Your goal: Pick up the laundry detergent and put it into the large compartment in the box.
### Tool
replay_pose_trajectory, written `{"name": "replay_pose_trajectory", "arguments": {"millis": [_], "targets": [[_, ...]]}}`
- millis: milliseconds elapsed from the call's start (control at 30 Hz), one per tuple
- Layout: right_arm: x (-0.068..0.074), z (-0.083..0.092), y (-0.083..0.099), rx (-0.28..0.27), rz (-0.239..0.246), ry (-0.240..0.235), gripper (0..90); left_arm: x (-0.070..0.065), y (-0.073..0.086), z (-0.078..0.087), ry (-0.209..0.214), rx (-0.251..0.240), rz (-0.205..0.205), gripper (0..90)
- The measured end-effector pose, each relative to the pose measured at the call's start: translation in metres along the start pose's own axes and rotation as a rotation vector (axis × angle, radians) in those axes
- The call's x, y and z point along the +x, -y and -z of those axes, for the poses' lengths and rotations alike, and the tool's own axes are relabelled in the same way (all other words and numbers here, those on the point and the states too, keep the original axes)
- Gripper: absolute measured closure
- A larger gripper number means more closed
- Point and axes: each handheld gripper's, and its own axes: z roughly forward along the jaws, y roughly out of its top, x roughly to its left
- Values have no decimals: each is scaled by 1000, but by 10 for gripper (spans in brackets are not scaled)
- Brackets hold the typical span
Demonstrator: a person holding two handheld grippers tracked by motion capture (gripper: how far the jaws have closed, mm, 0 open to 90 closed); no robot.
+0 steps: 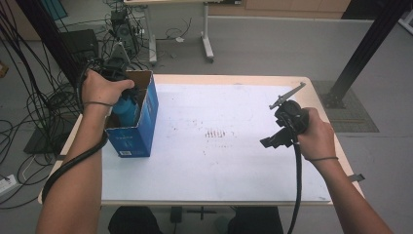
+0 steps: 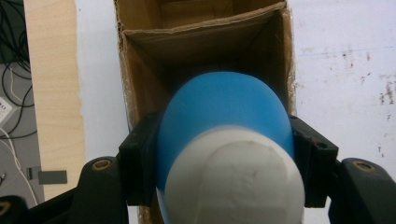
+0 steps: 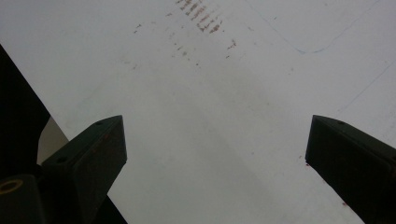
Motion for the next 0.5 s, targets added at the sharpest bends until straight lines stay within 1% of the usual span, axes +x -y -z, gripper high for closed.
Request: {"name": "replay_pose_trajectory", "arguments": {"millis": [167, 300, 500], "targets": [[0, 0, 1, 2, -2, 1, 54, 0, 2, -8, -5, 11, 6, 376], [0, 1, 1, 3, -1, 5, 54, 1, 3, -15, -8, 30, 5, 376], [-1, 2, 1, 7, 0, 10, 54, 1, 4, -21, -11, 33, 8, 376]]}}
